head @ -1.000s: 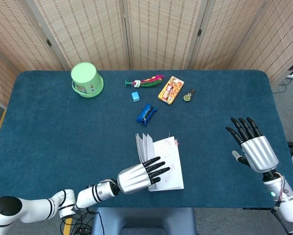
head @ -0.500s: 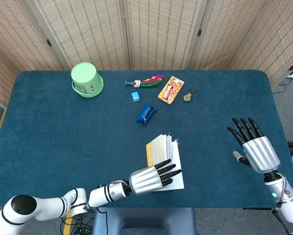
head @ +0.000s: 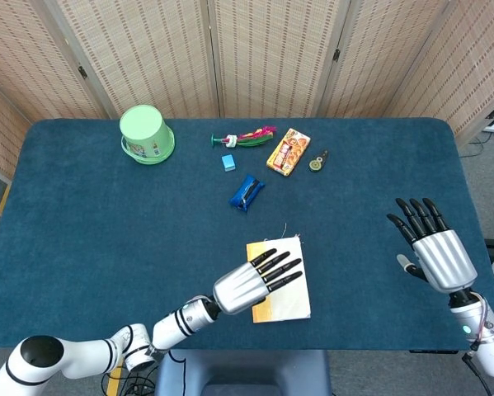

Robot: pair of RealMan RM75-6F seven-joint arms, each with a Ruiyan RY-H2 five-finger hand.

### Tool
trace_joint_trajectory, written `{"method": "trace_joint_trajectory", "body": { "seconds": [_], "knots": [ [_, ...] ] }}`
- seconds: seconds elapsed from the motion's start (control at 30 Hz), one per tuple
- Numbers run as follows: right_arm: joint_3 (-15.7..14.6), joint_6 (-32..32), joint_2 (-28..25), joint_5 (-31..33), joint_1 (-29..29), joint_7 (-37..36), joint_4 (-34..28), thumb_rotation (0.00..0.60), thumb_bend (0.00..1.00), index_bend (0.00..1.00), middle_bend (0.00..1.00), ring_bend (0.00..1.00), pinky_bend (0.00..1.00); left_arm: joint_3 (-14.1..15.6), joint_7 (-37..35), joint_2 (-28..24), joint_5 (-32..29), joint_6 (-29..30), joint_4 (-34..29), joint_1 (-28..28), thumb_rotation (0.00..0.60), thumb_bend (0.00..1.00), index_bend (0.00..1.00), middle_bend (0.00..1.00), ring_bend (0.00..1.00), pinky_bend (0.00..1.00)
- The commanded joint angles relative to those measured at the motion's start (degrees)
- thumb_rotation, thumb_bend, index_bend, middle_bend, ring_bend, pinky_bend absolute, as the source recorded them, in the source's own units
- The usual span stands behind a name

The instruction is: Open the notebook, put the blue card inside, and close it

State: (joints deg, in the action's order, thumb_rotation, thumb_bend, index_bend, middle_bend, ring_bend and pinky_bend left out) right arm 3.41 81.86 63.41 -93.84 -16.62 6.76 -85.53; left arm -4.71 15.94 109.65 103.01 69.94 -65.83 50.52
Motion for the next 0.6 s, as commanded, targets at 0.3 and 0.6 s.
{"method": "trace_joint_trajectory", "body": {
  "seconds": [0.3,0.6],
  "knots": [
    [-0.45,-0.68,-2.10,1.62,1.22,0.82,-0.93,0.600,0.29,0.17,0.07,0.00,0.03,-3.67,0.19,-15.49,-17.72,0.97,-18.28,-11.50,0.600,0.20,0.10,0.00,0.06,0.21],
    [-1.64,2.91,-1.92,3.96,5.93,-0.49,-0.30,0.600,0.29,0.07,0.08,0.00,0.08,-2.04,-4.80,-26.09,-24.08,5.66,-21.92,-20.75,0.600,0.20,0.12,0.00,0.06,0.21]
  ]
}}
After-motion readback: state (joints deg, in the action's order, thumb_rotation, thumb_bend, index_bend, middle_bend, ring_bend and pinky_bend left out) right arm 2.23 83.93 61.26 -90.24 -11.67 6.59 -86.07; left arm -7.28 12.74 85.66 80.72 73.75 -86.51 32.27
